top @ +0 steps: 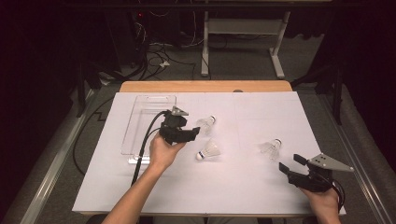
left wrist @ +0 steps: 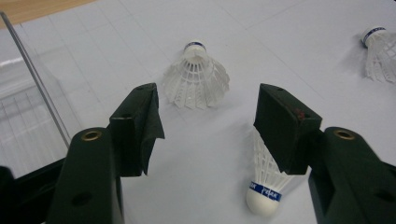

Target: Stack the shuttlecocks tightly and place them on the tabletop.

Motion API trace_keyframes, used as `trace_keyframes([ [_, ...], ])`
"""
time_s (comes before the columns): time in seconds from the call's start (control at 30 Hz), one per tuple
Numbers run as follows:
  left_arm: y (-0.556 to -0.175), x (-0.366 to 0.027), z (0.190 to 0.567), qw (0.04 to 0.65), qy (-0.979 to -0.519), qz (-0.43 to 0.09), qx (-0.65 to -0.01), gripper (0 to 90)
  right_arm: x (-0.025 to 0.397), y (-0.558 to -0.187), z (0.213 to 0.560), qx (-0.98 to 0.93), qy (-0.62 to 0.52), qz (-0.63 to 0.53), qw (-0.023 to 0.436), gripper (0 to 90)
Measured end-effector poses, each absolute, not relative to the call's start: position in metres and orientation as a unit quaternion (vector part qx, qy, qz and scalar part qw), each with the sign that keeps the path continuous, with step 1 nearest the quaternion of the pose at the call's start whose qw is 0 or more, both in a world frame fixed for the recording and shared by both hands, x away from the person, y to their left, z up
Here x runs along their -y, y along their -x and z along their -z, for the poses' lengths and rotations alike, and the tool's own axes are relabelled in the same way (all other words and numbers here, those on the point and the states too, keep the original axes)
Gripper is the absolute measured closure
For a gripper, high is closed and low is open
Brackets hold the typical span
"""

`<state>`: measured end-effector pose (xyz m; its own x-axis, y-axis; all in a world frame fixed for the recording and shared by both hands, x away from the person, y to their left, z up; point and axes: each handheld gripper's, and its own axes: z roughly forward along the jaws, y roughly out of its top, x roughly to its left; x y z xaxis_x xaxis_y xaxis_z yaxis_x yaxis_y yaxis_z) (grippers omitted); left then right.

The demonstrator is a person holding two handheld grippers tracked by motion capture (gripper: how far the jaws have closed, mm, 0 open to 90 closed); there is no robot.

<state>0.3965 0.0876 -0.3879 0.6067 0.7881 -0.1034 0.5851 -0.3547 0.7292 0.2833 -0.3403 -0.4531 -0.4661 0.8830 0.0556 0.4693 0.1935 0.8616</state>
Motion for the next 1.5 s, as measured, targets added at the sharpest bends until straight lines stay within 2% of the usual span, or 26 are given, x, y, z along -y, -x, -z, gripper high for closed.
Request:
trace_keyframes([
  [0.37,-0.430,-0.069,0.388,0.309,-0.841,-0.134,-0.424,40.8,0.340,-0.284,0.453,-0.736,-0.460,-0.440,0.231,29.6],
  [0.8,-0.461,-0.054,0.402,0.244,-0.852,-0.118,-0.447,43.8,0.341,-0.284,0.454,-0.737,-0.458,-0.443,0.228,29.7],
  [1.33,-0.483,-0.033,0.415,0.200,-0.858,-0.116,-0.459,44.8,0.340,-0.284,0.453,-0.737,-0.454,-0.445,0.228,29.9],
  [1.5,-0.486,-0.034,0.417,0.195,-0.855,-0.115,-0.466,47.6,0.340,-0.284,0.453,-0.738,-0.453,-0.445,0.229,30.0],
])
